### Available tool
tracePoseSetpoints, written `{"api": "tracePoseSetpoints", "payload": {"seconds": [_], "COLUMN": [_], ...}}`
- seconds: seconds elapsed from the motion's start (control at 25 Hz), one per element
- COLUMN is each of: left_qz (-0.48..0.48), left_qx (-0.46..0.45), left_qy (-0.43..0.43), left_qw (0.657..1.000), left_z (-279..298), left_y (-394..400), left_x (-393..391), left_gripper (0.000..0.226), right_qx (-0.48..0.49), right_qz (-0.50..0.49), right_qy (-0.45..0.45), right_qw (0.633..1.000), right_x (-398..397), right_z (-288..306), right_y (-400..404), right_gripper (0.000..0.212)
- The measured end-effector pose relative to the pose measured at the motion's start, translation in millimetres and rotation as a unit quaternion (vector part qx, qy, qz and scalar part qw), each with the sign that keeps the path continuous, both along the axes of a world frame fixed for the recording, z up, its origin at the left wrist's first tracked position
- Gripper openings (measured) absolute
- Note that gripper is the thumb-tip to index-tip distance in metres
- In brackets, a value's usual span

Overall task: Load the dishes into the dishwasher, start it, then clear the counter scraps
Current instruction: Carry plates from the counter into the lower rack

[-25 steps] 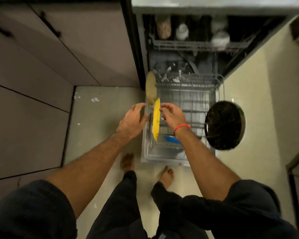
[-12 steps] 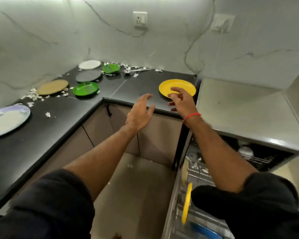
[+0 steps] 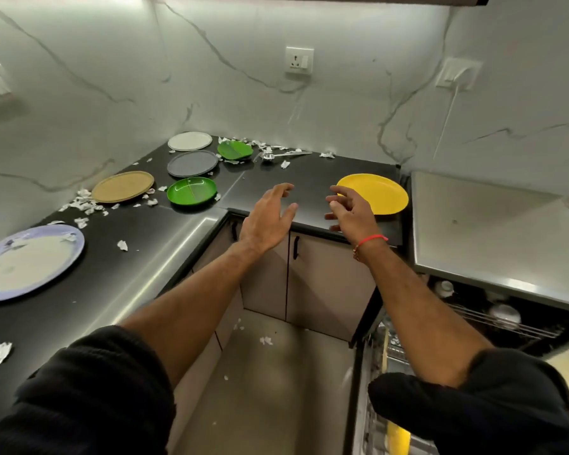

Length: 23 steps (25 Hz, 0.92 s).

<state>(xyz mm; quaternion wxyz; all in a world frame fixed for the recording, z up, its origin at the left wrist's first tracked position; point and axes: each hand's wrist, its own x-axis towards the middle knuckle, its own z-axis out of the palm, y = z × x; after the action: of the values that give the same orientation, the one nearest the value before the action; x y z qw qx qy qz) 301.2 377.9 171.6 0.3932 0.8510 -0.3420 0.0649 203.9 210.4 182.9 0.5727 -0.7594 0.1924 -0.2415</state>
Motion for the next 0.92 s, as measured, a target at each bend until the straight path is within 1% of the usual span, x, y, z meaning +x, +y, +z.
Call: {"api": "tracePoseSetpoints", "payload": {"seconds": [0.28,0.56,0.68,0.8,0.92], "left_qz": [0.043,0.109,0.141,0.179,0.228], "left_qx": [-0.004,0.000,0.017,0.028,0.034], "left_qy": [0.032,0.054,0.065,0.089,0.112], "left_qw": [0.999,0.993,0.988,0.979,0.967], "left_z": [-22,-61,-78,-95,-104], "left_y": [59,100,111,119,125], "left_x": [48,96,124,168,212], "left_gripper": [0.043,0.040,0.040,0.043,0.046], "right_qx": [-0.008,0.022,0.027,0.038,0.065], "right_qz": [0.031,0.096,0.120,0.148,0.176], "right_qy": [0.026,0.036,0.048,0.055,0.083], "right_qw": [0.999,0.994,0.991,0.987,0.979], "right_x": [58,132,172,228,285], "right_z": [-11,-39,-58,-74,-83], "right_y": [48,81,85,78,72], "right_gripper": [0.029,0.028,0.029,0.028,0.027]}}
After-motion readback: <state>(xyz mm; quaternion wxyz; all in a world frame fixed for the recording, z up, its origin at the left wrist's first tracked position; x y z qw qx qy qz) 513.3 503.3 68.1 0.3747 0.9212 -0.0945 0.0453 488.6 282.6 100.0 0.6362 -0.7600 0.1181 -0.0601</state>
